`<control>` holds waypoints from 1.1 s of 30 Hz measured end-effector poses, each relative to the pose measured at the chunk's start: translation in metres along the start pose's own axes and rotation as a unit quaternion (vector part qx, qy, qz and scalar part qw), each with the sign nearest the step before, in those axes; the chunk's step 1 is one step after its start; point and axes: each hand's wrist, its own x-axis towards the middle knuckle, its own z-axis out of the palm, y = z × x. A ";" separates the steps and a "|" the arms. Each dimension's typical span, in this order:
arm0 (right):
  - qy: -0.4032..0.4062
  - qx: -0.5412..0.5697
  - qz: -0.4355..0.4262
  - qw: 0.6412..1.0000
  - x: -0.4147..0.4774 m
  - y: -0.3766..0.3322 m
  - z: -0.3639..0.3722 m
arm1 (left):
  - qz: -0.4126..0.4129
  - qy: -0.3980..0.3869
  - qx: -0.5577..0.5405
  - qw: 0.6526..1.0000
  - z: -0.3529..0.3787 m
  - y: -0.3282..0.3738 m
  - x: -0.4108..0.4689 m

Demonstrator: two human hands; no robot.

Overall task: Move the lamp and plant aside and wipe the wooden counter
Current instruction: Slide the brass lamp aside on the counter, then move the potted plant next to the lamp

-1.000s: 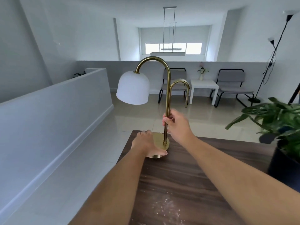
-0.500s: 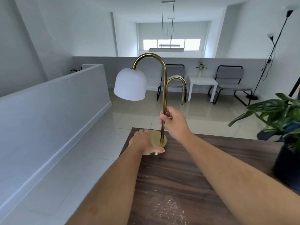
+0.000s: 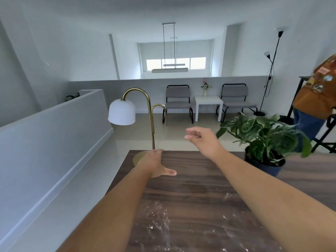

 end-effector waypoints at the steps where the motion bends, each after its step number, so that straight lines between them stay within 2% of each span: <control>1: 0.000 -0.003 0.006 1.000 -0.015 0.006 -0.013 | 0.008 -0.007 -0.018 1.000 0.006 0.016 -0.008; 11: 0.016 -0.039 0.124 0.991 -0.134 0.104 -0.116 | 0.083 -0.064 -0.125 0.987 0.092 0.160 -0.029; 14: 0.054 -0.037 0.165 0.984 -0.147 0.138 -0.143 | 0.085 -0.062 -0.191 0.976 0.112 0.187 -0.021; 19: 0.154 -0.003 0.187 0.970 -0.138 0.177 -0.173 | 0.061 -0.031 -0.318 0.946 0.136 0.212 0.008; 24: 0.099 0.074 0.177 0.976 -0.106 0.205 -0.185 | 0.070 -0.013 -0.419 0.905 0.149 0.222 0.037; 33: 0.041 0.200 0.125 0.971 -0.088 0.214 -0.182 | 0.103 -0.029 -0.490 0.865 0.157 0.219 0.055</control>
